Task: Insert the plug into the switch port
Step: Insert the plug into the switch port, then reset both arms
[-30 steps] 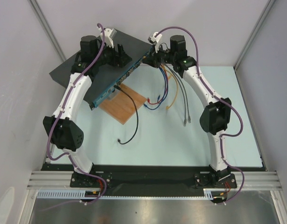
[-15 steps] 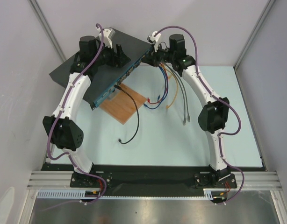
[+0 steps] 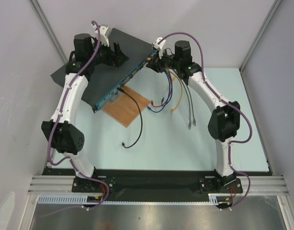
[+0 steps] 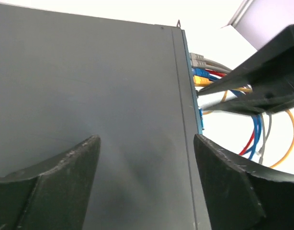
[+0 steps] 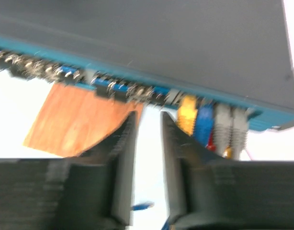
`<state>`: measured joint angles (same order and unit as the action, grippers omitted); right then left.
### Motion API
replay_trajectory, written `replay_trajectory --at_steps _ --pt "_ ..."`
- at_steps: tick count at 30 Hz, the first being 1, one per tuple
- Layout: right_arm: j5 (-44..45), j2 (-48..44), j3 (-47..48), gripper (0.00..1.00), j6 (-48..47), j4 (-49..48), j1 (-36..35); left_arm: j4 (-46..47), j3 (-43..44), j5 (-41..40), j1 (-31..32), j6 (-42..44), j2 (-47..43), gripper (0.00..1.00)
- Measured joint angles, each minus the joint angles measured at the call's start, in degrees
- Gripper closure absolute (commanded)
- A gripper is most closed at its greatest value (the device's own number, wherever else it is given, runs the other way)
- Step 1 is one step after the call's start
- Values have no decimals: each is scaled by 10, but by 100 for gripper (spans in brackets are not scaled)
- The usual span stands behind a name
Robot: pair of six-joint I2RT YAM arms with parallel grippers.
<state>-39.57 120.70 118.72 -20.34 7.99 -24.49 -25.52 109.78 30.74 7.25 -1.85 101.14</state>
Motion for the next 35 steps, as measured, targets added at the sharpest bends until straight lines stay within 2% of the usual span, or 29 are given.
replay_trajectory --at_steps 2,5,7,12,15,18,19,24,32,35 --pt "2 -24 -31 49 -2 -1 0 -6 11 2 -7 6 0 2" --pt "7 -64 -70 34 -6 4 0 -31 26 4 -19 9 0 0" --pt "11 -95 -93 20 -4 8 1 -60 41 5 -27 9 0 0" --pt "20 -181 -149 13 16 15 4 -137 91 4 -35 18 -1 0" --pt "24 -227 -173 11 45 25 9 -184 114 -30 -35 12 -2 0" --pt "27 -274 -207 0 87 37 18 -237 123 -67 -35 12 -6 0" --pt "27 -295 -227 0 109 41 24 -251 122 -77 -35 12 -9 0" --pt "33 -396 -341 0 189 60 73 -280 32 -115 -32 24 -84 0" --pt "99 -499 -403 0 252 127 92 -259 -147 -167 32 42 -286 0" --pt "112 -536 -430 0 264 136 101 -256 -170 -186 50 44 -335 0"
